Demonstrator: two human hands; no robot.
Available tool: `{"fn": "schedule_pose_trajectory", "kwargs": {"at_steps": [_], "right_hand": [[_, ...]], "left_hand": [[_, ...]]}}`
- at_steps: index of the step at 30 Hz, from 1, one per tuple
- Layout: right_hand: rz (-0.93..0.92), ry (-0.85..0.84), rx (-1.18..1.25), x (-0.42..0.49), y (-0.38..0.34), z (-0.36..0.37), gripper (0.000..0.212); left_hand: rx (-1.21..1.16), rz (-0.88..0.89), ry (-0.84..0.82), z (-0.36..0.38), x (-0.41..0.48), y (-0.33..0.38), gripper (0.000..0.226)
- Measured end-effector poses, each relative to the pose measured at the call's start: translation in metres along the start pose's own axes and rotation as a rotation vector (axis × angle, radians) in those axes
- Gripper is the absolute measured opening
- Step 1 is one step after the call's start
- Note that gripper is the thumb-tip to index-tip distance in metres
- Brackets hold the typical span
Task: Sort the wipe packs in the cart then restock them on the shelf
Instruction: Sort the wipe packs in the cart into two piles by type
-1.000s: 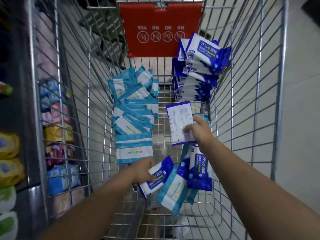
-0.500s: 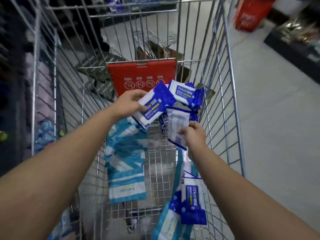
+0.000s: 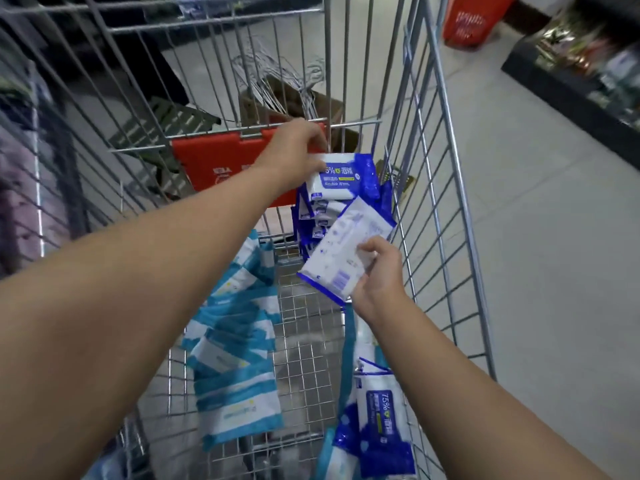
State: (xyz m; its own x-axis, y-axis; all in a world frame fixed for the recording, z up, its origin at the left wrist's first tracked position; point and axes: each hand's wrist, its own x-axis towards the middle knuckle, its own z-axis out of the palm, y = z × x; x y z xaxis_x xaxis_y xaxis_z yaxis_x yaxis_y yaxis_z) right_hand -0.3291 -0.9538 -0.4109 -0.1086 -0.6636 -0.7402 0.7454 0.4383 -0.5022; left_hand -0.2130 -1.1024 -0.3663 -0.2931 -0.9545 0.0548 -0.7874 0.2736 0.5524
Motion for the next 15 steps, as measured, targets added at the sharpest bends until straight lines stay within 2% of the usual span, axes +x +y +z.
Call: {"fn": "schedule_pose_trajectory", "kwargs": {"at_steps": [3, 6, 10, 13, 15], "right_hand": [[-0.002, -0.03, 0.109, 0.002, -0.012, 0.013, 0.017], [-0.014, -0.078, 0.184, 0.005, -0.017, 0.022, 0.013], [-0.02, -0.166, 0.281, 0.008, -0.022, 0.033, 0.016], [-0.064, -0.149, 0.042, 0.01, -0.023, 0.04, 0.027], [-0.102, -0.17, 0.015, 0.008, -0.025, 0.042, 0.051]], "left_hand": [[0.024, 0.105, 0.08, 0.005, -0.011, -0.008, 0.013], [-0.08, 0.107, 0.185, 0.008, -0.029, -0.016, 0.021], [-0.431, -0.02, -0.009, 0.01, -0.055, -0.023, 0.037], [-0.324, 0.145, 0.1, 0.006, -0.067, -0.024, 0.027], [-0.109, 0.354, 0.195, 0.001, -0.073, -0.024, 0.019]]}}
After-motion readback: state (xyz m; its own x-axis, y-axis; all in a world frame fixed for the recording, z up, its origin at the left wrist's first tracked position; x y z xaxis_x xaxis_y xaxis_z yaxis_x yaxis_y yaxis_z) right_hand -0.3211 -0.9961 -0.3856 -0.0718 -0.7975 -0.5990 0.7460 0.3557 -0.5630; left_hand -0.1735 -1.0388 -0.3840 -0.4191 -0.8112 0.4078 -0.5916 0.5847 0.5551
